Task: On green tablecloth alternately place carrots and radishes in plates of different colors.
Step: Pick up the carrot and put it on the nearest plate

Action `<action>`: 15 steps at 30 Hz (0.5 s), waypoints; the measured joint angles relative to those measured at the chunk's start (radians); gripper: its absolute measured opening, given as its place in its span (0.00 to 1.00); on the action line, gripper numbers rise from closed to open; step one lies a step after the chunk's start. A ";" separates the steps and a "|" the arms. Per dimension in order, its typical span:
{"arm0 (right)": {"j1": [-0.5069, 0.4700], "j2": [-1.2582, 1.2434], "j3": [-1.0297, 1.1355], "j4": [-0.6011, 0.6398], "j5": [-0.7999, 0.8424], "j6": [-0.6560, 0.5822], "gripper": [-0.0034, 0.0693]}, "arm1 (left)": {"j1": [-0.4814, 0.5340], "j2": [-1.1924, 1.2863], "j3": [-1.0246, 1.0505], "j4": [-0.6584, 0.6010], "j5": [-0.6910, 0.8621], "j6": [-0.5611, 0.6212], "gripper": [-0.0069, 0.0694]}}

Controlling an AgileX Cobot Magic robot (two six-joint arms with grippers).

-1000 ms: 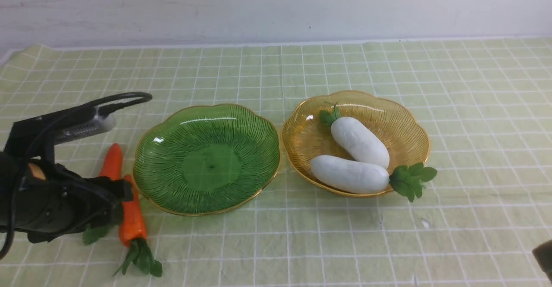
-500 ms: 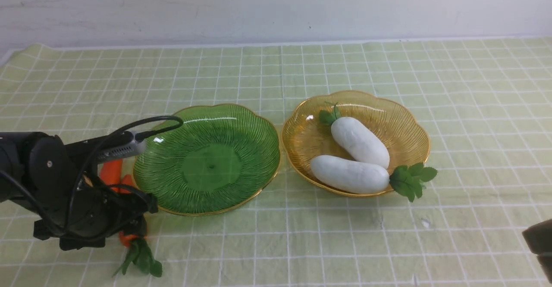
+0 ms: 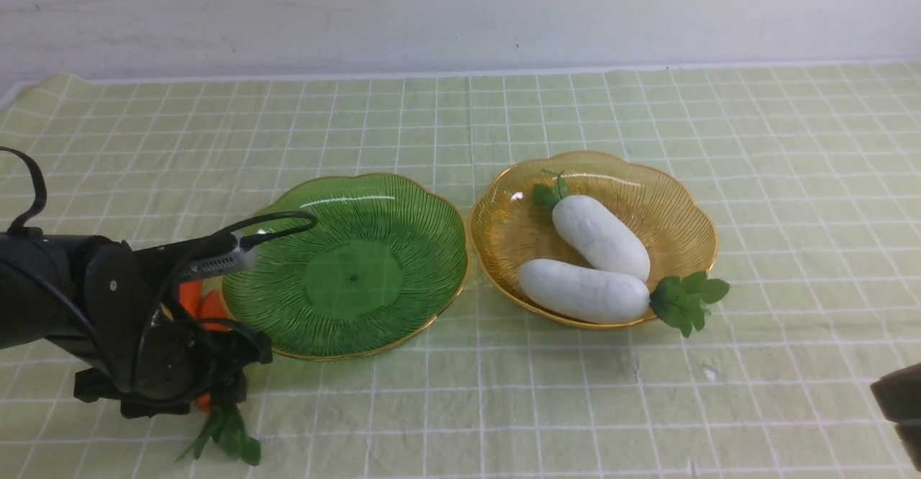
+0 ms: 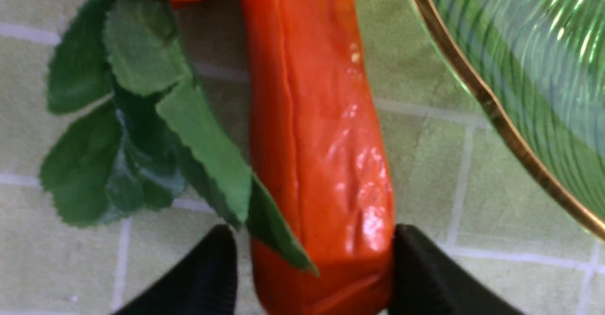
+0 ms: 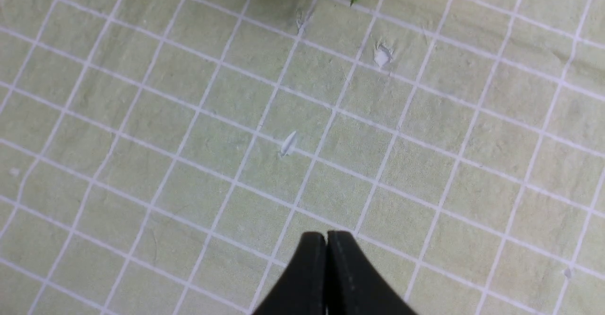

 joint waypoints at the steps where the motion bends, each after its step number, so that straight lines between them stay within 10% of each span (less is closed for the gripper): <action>1: 0.000 0.000 0.000 0.000 0.000 0.000 0.03 | 0.000 0.000 0.000 0.007 0.003 0.000 0.50; 15: 0.000 0.000 0.000 -0.001 0.000 0.000 0.03 | 0.000 -0.188 -0.045 0.073 0.356 0.001 0.48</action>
